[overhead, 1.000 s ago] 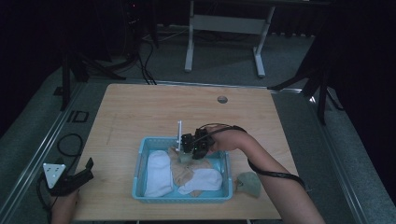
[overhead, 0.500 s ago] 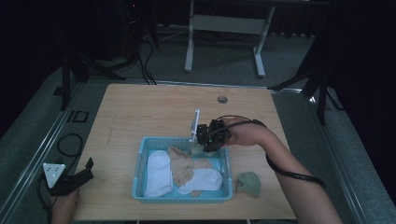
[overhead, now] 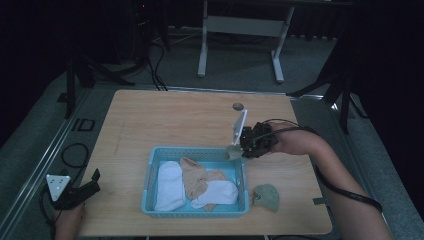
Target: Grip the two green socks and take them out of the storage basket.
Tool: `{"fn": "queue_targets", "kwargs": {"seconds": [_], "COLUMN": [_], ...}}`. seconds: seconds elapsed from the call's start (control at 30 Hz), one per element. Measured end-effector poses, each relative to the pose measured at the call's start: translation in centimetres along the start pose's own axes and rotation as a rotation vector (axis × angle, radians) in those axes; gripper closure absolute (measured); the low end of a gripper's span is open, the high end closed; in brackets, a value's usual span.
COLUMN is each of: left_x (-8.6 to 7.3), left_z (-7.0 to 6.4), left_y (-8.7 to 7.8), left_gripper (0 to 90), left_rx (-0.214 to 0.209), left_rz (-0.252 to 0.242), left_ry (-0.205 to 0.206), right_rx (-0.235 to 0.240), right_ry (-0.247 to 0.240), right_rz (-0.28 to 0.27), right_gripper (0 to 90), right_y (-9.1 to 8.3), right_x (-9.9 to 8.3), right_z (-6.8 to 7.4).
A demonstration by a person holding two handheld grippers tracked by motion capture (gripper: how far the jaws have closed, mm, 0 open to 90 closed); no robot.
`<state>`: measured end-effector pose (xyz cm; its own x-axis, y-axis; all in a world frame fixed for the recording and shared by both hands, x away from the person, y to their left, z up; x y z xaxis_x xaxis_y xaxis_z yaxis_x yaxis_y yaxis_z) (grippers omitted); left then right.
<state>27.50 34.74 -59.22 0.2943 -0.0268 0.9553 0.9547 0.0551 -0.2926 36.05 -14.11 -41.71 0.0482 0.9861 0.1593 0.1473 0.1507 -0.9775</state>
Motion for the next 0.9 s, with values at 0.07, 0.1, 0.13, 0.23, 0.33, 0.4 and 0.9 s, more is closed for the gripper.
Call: {"fn": "queue_targets", "kwargs": {"seconds": [0.07, 0.1, 0.13, 0.23, 0.33, 0.4, 0.9], "left_x": [0.0, 0.0, 0.0, 0.0, 0.0, 0.0, 0.0], "left_z": [0.0, 0.0, 0.0, 0.0, 0.0, 0.0, 0.0], "left_y": [0.0, 0.0, 0.0, 0.0, 0.0, 0.0, 0.0], "left_gripper": [0.7, 0.7, 0.7, 0.7, 0.7, 0.7, 0.7], "left_rx": [0.002, 0.004, 0.005, 0.001, 0.001, 0.000, 0.002], "left_rz": [-0.001, -0.002, -0.003, 0.000, -0.001, 0.000, 0.000], "left_ry": [0.001, 0.003, 0.004, 0.000, 0.001, -0.002, 0.003], "right_rx": [-0.009, -0.013, -0.012, -0.013, -0.014, -0.013, -0.019], "right_ry": [0.022, 0.032, 0.037, 0.072, 0.101, 0.114, 0.180], "right_rz": [-0.002, 0.001, 0.004, 0.005, 0.014, 0.020, 0.030], "right_gripper": [85.6, 85.7, 85.6, 85.7, 85.6, 85.6, 85.6], "right_y": [-0.4, -0.5, -0.7, -0.8, -0.8, -0.6, 1.0], "right_x": [-0.9, -1.3, -2.0, -3.4, -4.7, -5.5, -8.3], "right_z": [-0.3, -0.4, -0.5, -0.8, -1.2, -1.3, -2.4]}}
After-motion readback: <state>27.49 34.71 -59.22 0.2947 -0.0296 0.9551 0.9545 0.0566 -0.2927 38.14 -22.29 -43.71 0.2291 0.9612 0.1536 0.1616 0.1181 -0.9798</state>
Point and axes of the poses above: each handheld gripper's, and its own axes: y roughly forward along the jaws, x roughly out of its top, z roughly to its left, the point moved 6 cm from there along y, roughly forward along the jaws, and after that the axes turned 4 degrees about y, right-handed, at the moved point
